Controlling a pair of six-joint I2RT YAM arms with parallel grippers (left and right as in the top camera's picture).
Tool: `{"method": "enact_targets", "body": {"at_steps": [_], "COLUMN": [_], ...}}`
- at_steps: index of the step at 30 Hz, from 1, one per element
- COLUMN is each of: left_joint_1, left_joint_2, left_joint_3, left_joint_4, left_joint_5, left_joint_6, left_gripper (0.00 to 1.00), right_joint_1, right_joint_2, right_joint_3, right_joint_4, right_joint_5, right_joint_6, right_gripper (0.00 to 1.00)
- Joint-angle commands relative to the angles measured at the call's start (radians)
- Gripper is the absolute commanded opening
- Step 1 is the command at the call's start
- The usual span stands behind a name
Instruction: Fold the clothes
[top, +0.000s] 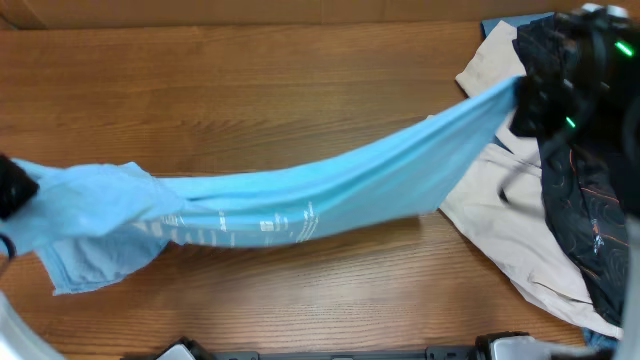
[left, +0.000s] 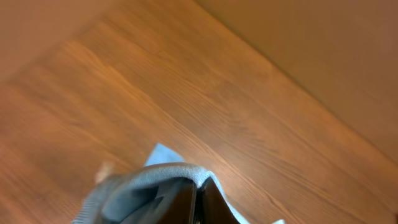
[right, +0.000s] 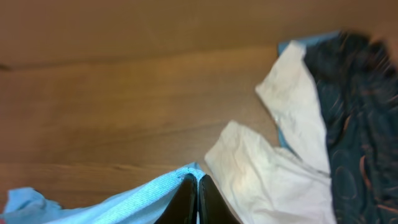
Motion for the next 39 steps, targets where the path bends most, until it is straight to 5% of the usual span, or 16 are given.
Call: {"method": "enact_targets", "body": {"at_steps": [1,9,13,17,24,32,39], "left_joint_1": [-0.068,-0.179,-0.177,-0.176,-0.184,-0.227,-0.238], "left_joint_2": [0.203,0.502,0.526,0.518,0.512,0.597,0.655], "left_joint_3": [0.001,0.108,0.327,0.588,0.619,0.439,0.093], "left_joint_4": [0.064,0.515,0.603,0.524,0.242,-0.067,-0.055], "left_joint_5": [0.051,0.150,0.159,0.137,0.135,0.132,0.022], "left_joint_6": [0.021,0.002,-0.019,-0.002,0.071,0.220,0.207], "left_gripper": [0.04,0.04,0.04,0.04,0.04,0.04,0.04], "right_joint_1": [-0.005,-0.013,-0.026,-0.026,-0.027,-0.026,-0.026], "right_joint_2": [0.204,0.386,0.385,0.385,0.391,0.395,0.395], "right_joint_3": [0.002,0.026,0.227,0.415,0.417,0.175,-0.132], "right_joint_4": [0.053,0.587,0.638,0.544,0.237,-0.002,-0.021], "right_joint_5": [-0.004,0.040,0.091,0.130,0.130,0.130,0.126], "right_joint_6": [-0.029,0.112,0.137,0.124,0.106,0.106,0.106], "right_gripper": [0.04,0.04,0.04,0.04,0.04,0.04,0.04]}}
